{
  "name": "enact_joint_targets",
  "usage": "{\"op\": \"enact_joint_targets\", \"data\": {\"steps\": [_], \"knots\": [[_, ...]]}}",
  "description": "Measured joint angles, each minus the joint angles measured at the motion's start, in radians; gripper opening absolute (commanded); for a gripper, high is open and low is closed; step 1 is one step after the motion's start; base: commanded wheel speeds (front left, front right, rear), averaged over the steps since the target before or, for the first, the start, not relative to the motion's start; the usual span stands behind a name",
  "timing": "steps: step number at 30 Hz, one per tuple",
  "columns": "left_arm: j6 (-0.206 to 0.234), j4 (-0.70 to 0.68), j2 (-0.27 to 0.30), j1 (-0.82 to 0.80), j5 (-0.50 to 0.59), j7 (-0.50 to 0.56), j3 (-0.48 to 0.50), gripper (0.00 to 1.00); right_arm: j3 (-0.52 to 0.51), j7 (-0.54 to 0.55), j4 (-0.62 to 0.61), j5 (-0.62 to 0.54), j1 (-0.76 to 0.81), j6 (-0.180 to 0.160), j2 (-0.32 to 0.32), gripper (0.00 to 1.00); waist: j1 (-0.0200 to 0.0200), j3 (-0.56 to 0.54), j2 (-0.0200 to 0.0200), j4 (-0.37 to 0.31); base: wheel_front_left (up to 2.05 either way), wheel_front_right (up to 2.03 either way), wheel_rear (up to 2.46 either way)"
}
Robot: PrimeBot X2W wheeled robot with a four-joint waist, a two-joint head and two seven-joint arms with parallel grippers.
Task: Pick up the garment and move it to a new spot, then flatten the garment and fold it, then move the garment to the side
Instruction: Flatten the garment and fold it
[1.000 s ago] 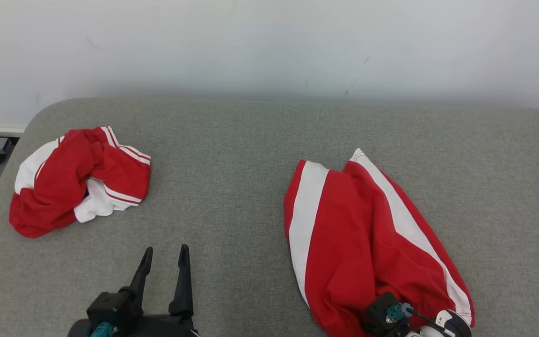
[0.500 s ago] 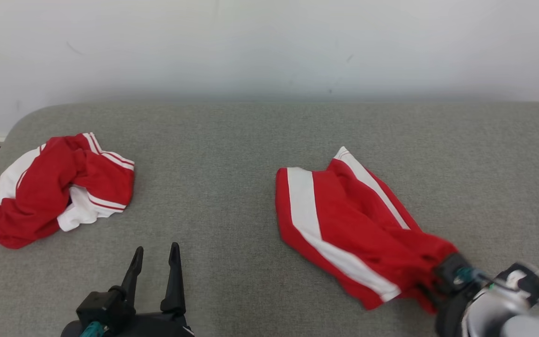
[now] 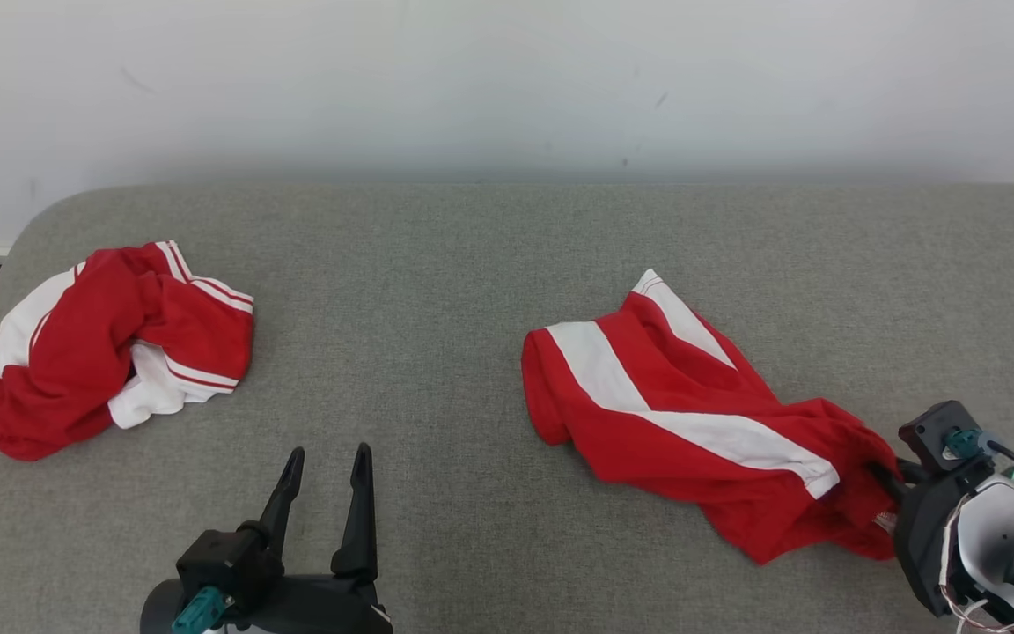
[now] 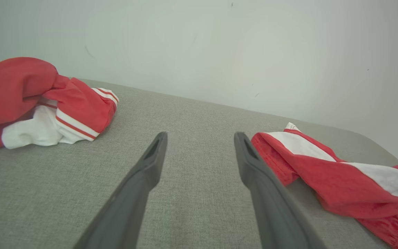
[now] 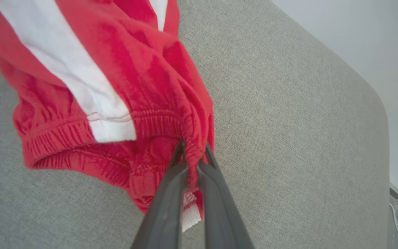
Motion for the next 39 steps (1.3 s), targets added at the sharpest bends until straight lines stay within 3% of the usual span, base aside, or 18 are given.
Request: {"op": "enact_joint_targets", "data": {"steps": [3,4,5,6,10,17,30,39], "knots": [[0.0,0.008,0.0,0.0,-0.002,0.0,0.004,1.0,0.007,-0.004,0.032,0.007,-0.012,0.0,0.023,0.0,0.0,0.0,0.0,0.001,0.0,0.0,0.0],[0.0,0.008,0.0,0.002,-0.004,0.0,0.01,1.0,0.007,-0.008,0.038,0.011,-0.015,0.0,0.031,0.33,0.0,-0.001,0.0,-0.001,0.0,0.0,0.0],[0.0,0.01,0.001,0.002,-0.005,0.0,0.013,1.0,0.005,-0.012,0.043,0.019,-0.015,0.0,0.038,0.84,0.0,-0.001,0.0,-0.004,0.0,0.0,0.0],[0.0,0.012,0.001,0.002,-0.006,0.0,0.016,1.0,0.004,-0.016,0.05,0.027,-0.015,0.0,0.041,1.0,0.0,-0.001,0.0,-0.007,0.0,0.0,0.0],[0.0,0.016,0.01,0.006,-0.012,0.0,0.026,1.0,-0.034,-0.045,0.053,0.068,-0.014,0.0,0.055,1.0,0.0,-0.003,0.0,-0.028,0.0,0.0,0.0],[-0.024,0.017,0.034,0.002,-0.01,0.0,0.018,1.0,-0.082,-0.101,-0.047,0.195,0.058,0.0,0.116,1.0,-0.0001,-0.005,0.0,-0.072,0.0,0.0,0.0],[-0.136,0.077,0.072,-0.159,0.011,0.08,-0.059,1.0,-0.098,-0.139,-0.284,0.335,0.294,0.0,0.157,1.0,0.0,0.041,0.0,-0.166,0.0,0.0,0.0],[-0.212,0.225,0.092,-0.369,0.037,0.191,-0.112,1.0,-0.091,-0.147,-0.331,0.373,0.294,0.0,0.213,1.0,0.0001,0.105,0.0,-0.21,0.0,0.0,0.0]]}}
